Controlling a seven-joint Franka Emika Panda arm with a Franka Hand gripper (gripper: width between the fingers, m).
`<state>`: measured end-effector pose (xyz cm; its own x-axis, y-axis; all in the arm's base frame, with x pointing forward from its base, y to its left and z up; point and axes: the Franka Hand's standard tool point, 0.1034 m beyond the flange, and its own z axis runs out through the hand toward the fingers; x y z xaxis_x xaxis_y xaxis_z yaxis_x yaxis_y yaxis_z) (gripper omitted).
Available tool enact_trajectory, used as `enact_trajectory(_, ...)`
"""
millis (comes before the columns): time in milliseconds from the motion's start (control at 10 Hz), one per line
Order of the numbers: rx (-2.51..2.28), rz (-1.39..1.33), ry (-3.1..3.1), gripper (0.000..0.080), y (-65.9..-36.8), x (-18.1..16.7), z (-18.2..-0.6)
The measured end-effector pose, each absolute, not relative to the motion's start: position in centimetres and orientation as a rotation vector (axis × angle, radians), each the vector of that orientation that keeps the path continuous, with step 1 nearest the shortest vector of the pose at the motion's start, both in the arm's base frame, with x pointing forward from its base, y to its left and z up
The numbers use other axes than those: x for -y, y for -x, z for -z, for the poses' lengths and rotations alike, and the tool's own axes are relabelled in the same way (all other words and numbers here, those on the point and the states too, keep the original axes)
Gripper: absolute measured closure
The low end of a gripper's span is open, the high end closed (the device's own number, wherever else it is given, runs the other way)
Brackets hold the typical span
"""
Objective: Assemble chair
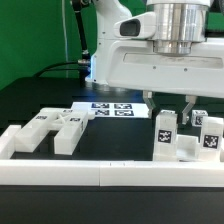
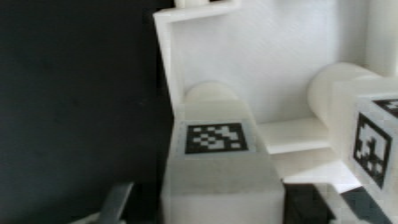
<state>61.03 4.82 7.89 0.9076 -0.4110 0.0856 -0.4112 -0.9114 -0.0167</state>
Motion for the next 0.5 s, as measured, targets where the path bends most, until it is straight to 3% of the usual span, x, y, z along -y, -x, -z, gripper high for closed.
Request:
enact_trajectory(100,0.661,-0.136,-3.066,0.0507,-61.02,-4.80,-7.85)
enact_trajectory(300,0.658,-0.135,-3.067,0.0263,-61.00,-4.82,-7.80)
enact_trajectory(400,0.657,-0.136,-3.067,0.0185,-61.01,-4.82,-7.81)
enact_trajectory(500,0.647,-0.146,-3.072,0.0185,-61.18,-4.79,-8.29)
